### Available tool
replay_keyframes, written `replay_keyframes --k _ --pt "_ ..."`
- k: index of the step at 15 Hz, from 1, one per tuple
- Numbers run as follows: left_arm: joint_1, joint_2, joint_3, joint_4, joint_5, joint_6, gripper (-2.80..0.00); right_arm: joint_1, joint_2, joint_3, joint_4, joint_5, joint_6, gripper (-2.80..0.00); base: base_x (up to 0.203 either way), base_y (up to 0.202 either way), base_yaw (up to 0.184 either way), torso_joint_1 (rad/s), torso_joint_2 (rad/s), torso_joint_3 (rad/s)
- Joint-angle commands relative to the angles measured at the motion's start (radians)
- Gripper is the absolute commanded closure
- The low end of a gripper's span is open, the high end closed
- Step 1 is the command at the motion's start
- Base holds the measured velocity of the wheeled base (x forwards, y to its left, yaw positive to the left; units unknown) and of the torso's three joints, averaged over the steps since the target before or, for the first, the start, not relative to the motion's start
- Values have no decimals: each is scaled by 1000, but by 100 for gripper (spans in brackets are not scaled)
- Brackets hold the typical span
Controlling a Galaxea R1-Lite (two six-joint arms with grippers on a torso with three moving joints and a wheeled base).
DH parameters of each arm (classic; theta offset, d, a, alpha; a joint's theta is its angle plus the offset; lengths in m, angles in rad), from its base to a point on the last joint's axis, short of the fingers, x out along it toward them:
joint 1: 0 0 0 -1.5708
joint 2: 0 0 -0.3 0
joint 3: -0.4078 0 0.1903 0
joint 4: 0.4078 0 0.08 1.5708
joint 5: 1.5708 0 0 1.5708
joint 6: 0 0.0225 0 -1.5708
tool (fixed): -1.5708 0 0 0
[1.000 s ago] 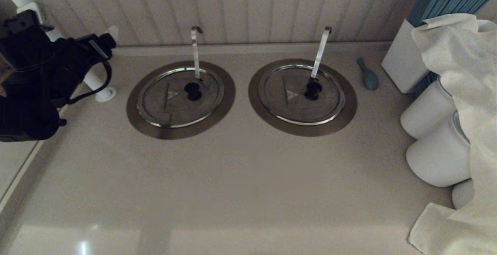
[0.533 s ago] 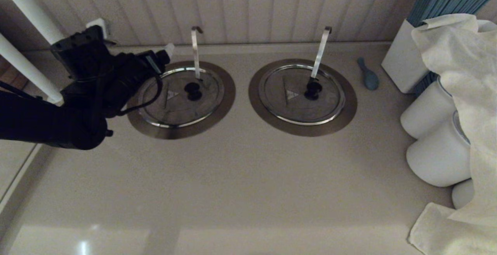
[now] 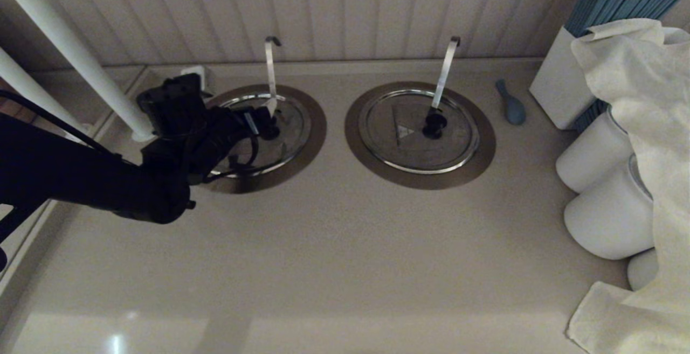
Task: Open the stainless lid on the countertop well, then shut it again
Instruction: Open the lid
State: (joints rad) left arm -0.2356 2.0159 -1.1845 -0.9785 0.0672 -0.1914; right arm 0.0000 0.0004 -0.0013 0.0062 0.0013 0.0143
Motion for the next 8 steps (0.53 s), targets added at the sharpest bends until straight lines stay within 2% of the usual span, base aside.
replay_keyframes --k 1,5,8 --pt "-4 21 2 -6 0 -2 -280 0 0 0 0 0 0 0 0 0 0 0 0 0" --pt "-34 59 35 -12 3 58 -280 0 0 0 -2 0 0 0 0 0 0 0 0 0" --pt "-38 83 36 -70 3 59 -280 0 0 0 -1 0 0 0 0 0 0 0 0 0"
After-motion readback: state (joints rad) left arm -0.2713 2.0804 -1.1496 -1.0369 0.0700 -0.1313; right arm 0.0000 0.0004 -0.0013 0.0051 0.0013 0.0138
